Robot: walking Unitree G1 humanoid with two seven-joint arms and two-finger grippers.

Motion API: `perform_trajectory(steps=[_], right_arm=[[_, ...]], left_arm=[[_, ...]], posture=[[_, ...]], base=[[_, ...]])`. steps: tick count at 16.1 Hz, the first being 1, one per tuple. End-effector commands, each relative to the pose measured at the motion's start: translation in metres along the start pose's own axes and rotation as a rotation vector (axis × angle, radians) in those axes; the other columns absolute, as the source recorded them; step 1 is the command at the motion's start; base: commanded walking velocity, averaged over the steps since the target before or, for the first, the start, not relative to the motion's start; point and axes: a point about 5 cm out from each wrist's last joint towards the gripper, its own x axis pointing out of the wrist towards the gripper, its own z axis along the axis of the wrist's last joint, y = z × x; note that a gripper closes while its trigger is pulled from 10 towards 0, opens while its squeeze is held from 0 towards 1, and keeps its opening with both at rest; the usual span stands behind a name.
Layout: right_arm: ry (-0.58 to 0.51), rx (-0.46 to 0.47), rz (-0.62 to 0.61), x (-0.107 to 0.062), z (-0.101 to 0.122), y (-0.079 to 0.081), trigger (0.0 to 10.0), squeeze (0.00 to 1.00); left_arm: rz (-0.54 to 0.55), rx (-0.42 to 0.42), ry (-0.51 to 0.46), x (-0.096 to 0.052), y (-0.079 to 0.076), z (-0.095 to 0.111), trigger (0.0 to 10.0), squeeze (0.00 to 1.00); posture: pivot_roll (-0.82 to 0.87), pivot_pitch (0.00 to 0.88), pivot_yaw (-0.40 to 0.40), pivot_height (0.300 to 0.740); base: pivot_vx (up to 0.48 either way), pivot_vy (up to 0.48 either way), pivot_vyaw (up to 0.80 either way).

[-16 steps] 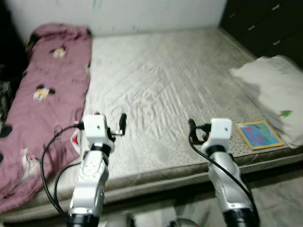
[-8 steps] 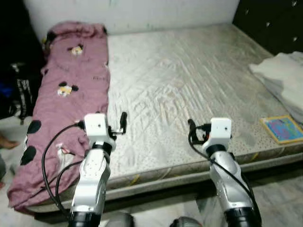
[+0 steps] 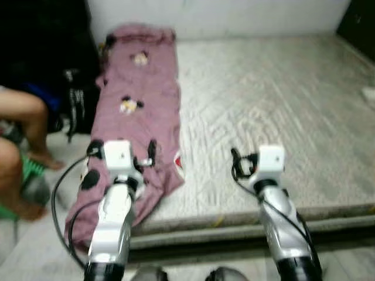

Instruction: Clean up the room

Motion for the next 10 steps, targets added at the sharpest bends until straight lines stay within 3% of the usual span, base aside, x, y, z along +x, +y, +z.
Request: perform_trajectory(steps=[1, 10], right_arm=[[-0.016, 0.01, 0.01, 0.0015, 0.0049, 0.0044, 10.0, 0.0], [-0.009, 0.011, 0.011, 0.0042, 0.005, 0.0053, 10.0, 0.0]], left_arm=[[0.017, 0.002, -0.004, 0.0011, 0.0056, 0.0025, 10.0, 0.0], [0.015, 0.002, 0.001, 0.0041, 0.005, 0.0026, 10.0, 0.0]], posture=[[0.0, 0.041, 0.009, 0.74], [0.0, 0.042, 0.008, 0.74]], base=[[0.0, 0.48, 0.0], [0.0, 0.48, 0.0]])
